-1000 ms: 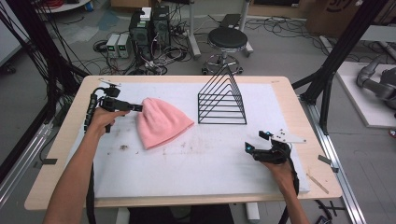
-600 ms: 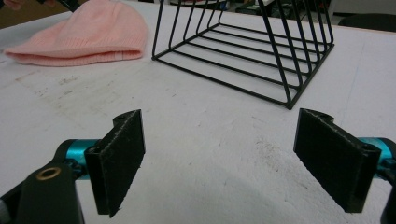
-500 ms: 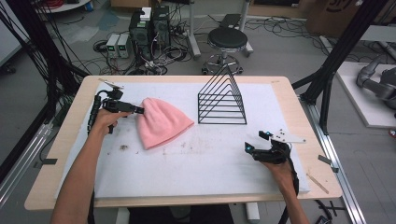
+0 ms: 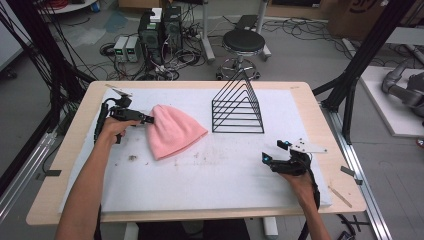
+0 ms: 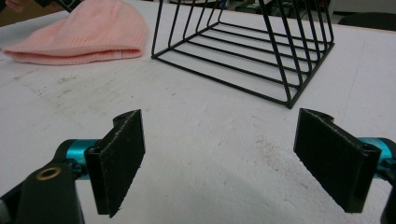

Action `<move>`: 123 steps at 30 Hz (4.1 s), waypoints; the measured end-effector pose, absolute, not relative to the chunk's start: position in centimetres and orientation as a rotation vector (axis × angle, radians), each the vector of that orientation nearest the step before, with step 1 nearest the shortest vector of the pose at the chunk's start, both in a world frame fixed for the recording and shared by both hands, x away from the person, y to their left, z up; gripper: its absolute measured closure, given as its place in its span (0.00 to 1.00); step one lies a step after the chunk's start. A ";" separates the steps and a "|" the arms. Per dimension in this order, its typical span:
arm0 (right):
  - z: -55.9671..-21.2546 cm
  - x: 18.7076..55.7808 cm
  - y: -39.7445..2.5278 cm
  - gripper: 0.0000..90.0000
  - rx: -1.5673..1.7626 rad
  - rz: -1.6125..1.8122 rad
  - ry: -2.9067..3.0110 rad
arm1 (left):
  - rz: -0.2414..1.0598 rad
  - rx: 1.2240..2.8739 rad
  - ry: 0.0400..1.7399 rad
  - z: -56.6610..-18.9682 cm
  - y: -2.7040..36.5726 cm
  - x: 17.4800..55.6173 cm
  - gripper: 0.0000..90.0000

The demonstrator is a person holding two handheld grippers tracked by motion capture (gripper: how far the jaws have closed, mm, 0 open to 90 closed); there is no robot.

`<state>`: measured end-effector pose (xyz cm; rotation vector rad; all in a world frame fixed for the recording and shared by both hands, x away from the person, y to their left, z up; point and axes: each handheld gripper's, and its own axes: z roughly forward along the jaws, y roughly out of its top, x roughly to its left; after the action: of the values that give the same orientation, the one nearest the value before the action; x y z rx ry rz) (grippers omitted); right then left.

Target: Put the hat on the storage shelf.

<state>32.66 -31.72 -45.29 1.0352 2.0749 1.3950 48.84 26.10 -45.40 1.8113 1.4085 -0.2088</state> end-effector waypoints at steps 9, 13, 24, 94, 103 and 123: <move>-45.3 32.6 -31.7 0.18 1.037 1.390 2.075 | -0.215 1.847 1.412 -45.6 25.7 49.0 0.50; -45.3 32.7 -31.7 0.18 1.034 1.392 2.074 | -0.220 1.850 1.415 -45.6 25.6 49.0 0.59; -45.3 32.6 -31.6 0.18 1.036 1.389 2.080 | -0.204 1.883 1.402 -45.4 25.3 48.8 0.87; -43.9 33.1 -31.2 0.18 1.013 1.401 2.142 | 0.274 2.106 0.809 -30.3 19.1 42.1 0.93; -43.4 33.3 -31.2 0.18 0.988 1.434 2.144 | 0.293 2.140 0.697 -27.6 17.3 40.7 0.93; -42.2 34.1 -30.1 0.18 0.865 1.553 2.218 | 0.299 2.170 0.363 -23.8 13.1 37.4 0.93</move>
<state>34.12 -30.09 -42.20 0.8651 2.2181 1.5534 37.40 13.09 -23.76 2.1698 0.3628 0.2989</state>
